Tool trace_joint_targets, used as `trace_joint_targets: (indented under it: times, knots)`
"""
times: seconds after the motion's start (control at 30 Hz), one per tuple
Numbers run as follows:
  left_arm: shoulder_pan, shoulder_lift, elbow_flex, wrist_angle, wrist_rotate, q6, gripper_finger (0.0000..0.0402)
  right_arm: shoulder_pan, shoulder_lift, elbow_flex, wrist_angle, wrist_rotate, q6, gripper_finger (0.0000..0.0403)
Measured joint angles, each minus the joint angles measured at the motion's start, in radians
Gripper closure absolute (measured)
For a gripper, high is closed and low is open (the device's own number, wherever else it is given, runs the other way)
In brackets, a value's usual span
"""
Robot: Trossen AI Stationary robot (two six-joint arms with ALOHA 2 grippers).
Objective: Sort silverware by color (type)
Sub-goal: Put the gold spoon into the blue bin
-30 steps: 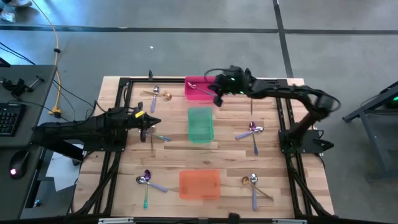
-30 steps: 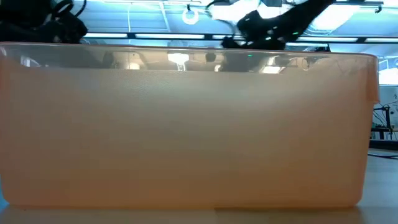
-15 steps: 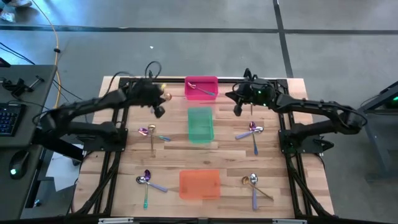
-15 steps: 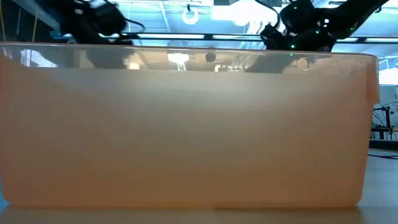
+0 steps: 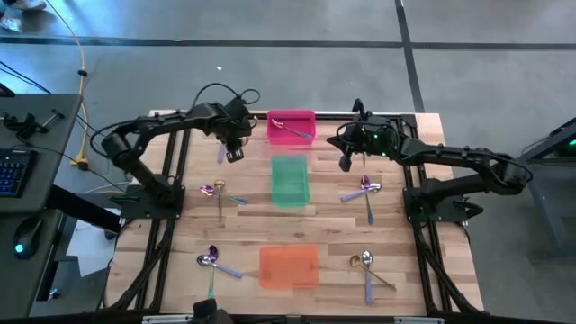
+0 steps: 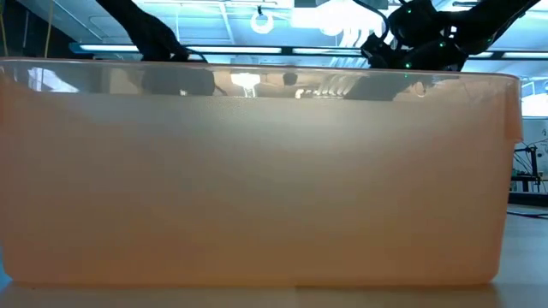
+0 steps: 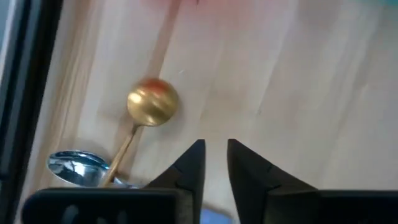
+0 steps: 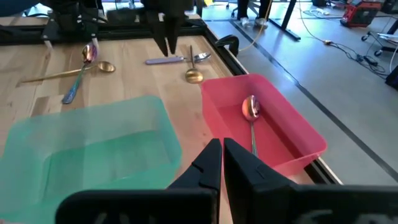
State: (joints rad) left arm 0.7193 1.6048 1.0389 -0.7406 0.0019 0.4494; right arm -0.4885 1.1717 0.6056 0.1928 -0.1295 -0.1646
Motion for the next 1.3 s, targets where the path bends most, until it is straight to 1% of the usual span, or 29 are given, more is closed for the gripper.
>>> trace_joint_targets:
  times: [0.13, 0.2, 0.37, 0.5, 0.63, 0.83, 1.07, 1.3]
  knots:
    - [0.016, 0.045, 0.000, 0.047, -0.109, 0.081, 0.0299, 0.012, 0.000, 0.000, 0.000, 0.000, -0.001, 0.0403]
    - [0.030, 0.067, 0.000, 0.091, -0.143, 0.103, 0.0288, 0.016, 0.000, 0.000, 0.000, 0.000, -0.001, 0.0403]
    - [0.069, 0.134, 0.000, 0.115, -0.127, 0.154, 0.0283, 0.025, 0.000, 0.000, 0.000, 0.000, -0.001, 0.0403]
    - [0.092, 0.187, 0.000, 0.126, -0.156, 0.172, 0.0287, 0.026, 0.000, 0.000, 0.000, 0.000, -0.018, 0.0403]
    - [0.106, 0.210, 0.003, 0.171, -0.165, 0.173, 0.0288, 0.026, 0.000, 0.000, 0.000, 0.000, -0.019, 0.0403]
    - [0.106, 0.214, 0.002, 0.220, -0.152, 0.191, 0.0295, 0.026, 0.000, 0.000, 0.000, 0.000, -0.019, 0.0403]
    - [0.103, 0.205, -0.001, 0.217, -0.149, 0.227, 0.0313, 0.026, 0.000, 0.000, 0.000, 0.000, -0.019, 0.0403]
    - [0.101, 0.156, -0.004, 0.208, -0.134, 0.302, 0.0302, 0.026, 0.000, 0.000, 0.000, 0.000, -0.019, 0.0403]
